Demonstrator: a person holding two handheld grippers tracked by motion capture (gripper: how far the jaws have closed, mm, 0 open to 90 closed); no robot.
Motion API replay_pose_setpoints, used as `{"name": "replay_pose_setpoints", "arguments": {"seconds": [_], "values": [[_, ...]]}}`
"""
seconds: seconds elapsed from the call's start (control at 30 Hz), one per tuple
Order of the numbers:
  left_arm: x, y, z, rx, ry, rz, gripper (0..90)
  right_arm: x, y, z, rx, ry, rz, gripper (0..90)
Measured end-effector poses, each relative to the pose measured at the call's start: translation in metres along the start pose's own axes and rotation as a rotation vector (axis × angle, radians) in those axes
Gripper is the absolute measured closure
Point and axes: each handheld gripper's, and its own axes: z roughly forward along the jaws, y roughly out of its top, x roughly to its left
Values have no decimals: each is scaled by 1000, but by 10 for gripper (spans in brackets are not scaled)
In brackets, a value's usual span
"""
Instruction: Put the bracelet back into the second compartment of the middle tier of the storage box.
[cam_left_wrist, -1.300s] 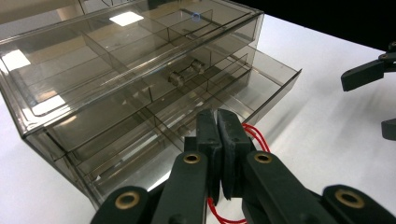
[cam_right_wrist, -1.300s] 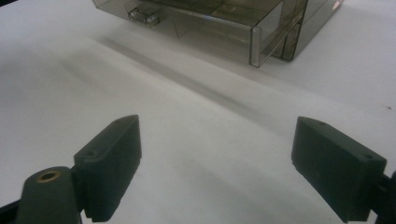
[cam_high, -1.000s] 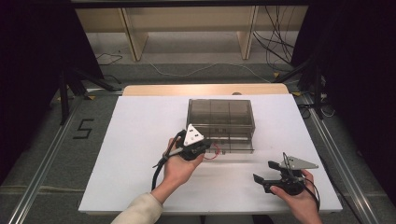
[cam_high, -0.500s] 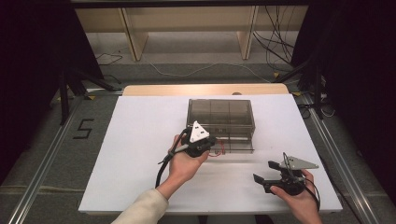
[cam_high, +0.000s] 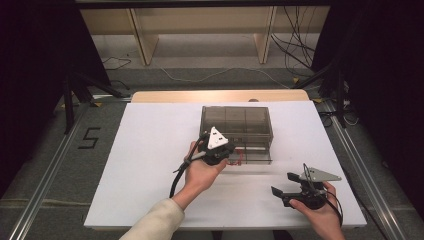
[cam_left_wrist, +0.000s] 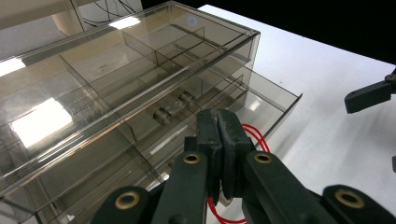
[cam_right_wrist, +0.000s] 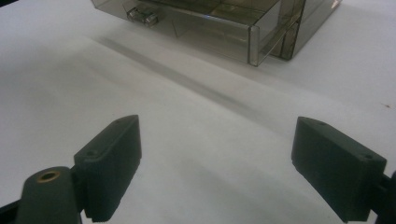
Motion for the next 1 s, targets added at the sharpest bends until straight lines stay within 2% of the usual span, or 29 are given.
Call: {"name": "replay_pose_setpoints", "arguments": {"seconds": [0.7, 1.0], "values": [[3, 8, 12, 0, 16, 1, 883, 0, 0, 0, -1, 2, 10, 168], [3, 10, 18, 0, 23, 19, 883, 0, 0, 0, 5, 2, 12, 168]]}}
